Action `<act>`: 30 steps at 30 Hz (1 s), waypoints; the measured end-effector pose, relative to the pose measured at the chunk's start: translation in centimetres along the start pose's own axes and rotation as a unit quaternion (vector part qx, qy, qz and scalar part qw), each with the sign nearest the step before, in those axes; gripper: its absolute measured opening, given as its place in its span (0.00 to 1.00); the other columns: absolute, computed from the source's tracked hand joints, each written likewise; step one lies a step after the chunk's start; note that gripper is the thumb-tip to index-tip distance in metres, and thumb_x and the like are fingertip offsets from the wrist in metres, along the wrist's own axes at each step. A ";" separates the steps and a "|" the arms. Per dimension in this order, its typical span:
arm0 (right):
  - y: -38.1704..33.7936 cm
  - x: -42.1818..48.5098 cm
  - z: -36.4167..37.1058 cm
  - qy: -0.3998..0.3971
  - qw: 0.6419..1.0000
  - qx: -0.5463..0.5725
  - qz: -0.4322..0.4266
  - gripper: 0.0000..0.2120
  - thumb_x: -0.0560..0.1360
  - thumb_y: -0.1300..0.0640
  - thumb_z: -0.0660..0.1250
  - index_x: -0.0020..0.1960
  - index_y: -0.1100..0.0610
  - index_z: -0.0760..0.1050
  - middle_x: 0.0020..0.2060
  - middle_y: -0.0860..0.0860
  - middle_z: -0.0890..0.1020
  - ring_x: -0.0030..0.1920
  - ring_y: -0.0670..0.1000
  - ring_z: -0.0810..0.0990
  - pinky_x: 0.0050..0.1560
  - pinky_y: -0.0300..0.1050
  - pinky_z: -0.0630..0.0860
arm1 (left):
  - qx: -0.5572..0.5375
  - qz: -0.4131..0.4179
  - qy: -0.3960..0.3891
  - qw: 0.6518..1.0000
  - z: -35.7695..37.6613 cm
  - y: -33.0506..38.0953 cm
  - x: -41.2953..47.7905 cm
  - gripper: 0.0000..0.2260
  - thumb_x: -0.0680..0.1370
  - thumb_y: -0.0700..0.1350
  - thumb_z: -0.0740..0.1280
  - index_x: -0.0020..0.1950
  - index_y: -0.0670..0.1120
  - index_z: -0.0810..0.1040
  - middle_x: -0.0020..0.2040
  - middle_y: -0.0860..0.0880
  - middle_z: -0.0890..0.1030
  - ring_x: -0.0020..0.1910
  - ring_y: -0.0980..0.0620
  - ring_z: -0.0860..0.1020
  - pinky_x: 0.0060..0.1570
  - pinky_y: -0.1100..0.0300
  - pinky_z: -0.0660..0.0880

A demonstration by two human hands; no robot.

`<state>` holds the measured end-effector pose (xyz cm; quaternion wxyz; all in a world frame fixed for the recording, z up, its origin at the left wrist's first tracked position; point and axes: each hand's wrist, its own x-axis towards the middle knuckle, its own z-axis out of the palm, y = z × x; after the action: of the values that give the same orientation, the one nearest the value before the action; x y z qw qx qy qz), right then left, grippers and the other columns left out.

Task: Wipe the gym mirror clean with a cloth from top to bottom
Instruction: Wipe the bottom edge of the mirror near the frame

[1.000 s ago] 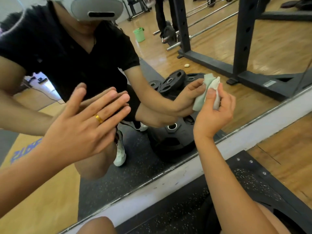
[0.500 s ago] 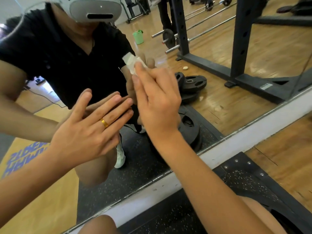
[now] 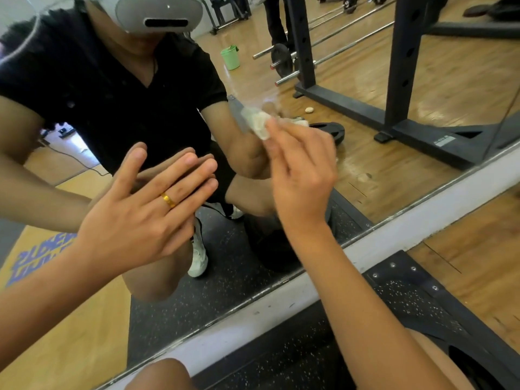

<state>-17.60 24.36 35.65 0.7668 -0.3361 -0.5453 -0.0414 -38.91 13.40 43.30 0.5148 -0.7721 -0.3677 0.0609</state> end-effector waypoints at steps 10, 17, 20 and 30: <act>0.6 -4.8 0.2 0.085 0.955 -0.003 0.283 0.13 0.80 0.64 0.70 0.64 0.63 0.81 0.59 0.58 0.82 0.61 0.49 0.76 0.62 0.46 0.75 | 0.004 -0.005 -0.012 1.000 -0.2 0.1 -0.1 0.28 0.82 0.49 0.64 0.81 0.43 0.65 0.81 0.43 0.64 0.80 0.42 0.64 0.77 0.35 0.49; -0.5 -6.0 0.9 0.108 0.940 0.021 0.324 0.12 0.80 0.62 0.71 0.63 0.61 0.81 0.59 0.58 0.82 0.61 0.58 0.80 0.57 0.59 0.80 | 0.013 -0.007 0.005 1.000 -0.1 0.2 -0.3 0.28 0.82 0.49 0.66 0.81 0.42 0.65 0.80 0.43 0.66 0.78 0.41 0.66 0.73 0.32 0.57; -0.8 -6.2 1.8 0.161 0.927 0.029 0.336 0.14 0.80 0.60 0.71 0.65 0.59 0.81 0.57 0.56 0.81 0.59 0.58 0.81 0.55 0.57 0.81 | 0.022 -0.004 0.014 1.000 0.2 0.2 -0.2 0.27 0.83 0.49 0.63 0.81 0.43 0.64 0.81 0.43 0.64 0.79 0.41 0.64 0.74 0.32 0.54; -2.3 -10.4 2.5 0.170 0.929 0.029 0.328 0.18 0.81 0.53 0.69 0.70 0.56 0.79 0.56 0.45 0.78 0.59 0.50 0.80 0.57 0.47 0.80 | -0.058 -0.007 0.039 0.998 0.9 0.6 -1.5 0.22 0.86 0.48 0.55 0.78 0.42 0.68 0.80 0.41 0.65 0.81 0.41 0.60 0.74 0.27 0.48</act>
<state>-24.79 20.88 28.22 0.8281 -0.4617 -0.2673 0.1724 -40.12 12.98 41.96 0.4834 -0.7999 -0.3557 0.0059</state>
